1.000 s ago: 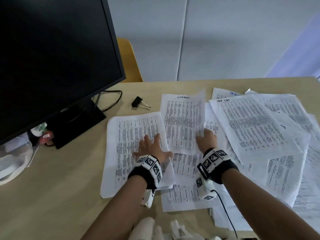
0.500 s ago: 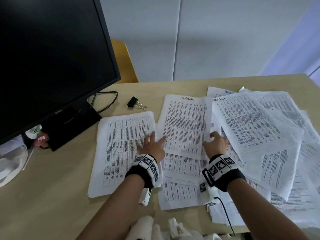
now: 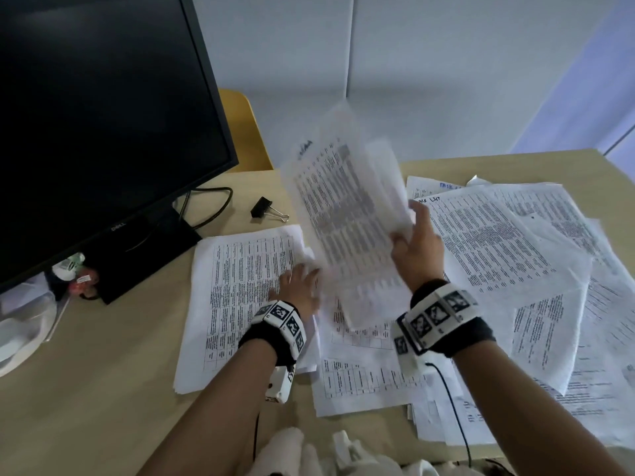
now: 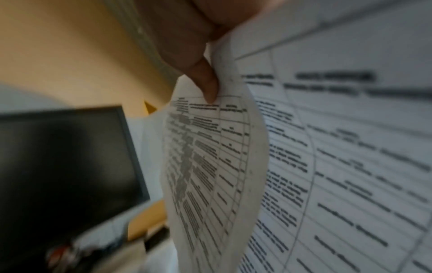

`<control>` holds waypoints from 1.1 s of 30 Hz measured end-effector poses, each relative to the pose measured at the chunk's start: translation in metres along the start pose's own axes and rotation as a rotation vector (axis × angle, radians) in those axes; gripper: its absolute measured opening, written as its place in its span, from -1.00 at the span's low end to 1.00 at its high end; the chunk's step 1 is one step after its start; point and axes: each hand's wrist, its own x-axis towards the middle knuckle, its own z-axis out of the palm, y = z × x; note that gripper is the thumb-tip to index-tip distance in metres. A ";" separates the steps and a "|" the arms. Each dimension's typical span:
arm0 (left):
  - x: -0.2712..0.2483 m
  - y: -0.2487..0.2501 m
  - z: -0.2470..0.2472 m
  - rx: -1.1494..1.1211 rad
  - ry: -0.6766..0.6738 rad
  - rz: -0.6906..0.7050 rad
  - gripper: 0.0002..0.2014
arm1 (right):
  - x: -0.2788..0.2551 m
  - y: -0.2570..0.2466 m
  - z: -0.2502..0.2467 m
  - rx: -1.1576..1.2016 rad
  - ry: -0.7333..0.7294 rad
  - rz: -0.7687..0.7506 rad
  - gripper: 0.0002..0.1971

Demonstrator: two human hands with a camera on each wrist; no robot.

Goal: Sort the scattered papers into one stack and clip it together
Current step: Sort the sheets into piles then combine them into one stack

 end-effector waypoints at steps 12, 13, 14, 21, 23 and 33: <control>-0.030 0.038 -0.120 -1.534 0.380 0.331 -0.82 | 0.025 -0.016 -0.051 0.623 -0.025 -0.116 -0.75; -0.034 0.040 -0.126 -1.564 0.406 0.390 -0.82 | 0.024 -0.015 -0.051 0.617 0.009 -0.131 -0.75; -0.036 0.041 -0.130 -1.583 0.432 0.432 -0.81 | 0.023 -0.015 -0.051 0.617 0.041 -0.137 -0.75; -0.034 0.035 -0.104 -1.604 0.446 0.394 -0.68 | 0.011 -0.001 -0.043 0.674 0.110 -0.091 -0.59; -0.034 0.037 -0.094 -1.531 0.415 0.346 -0.66 | 0.007 0.002 -0.037 0.694 0.105 -0.090 -0.63; -0.035 0.039 -0.103 -1.378 0.583 0.261 -0.78 | 0.004 0.013 -0.013 0.512 0.169 -0.007 -0.72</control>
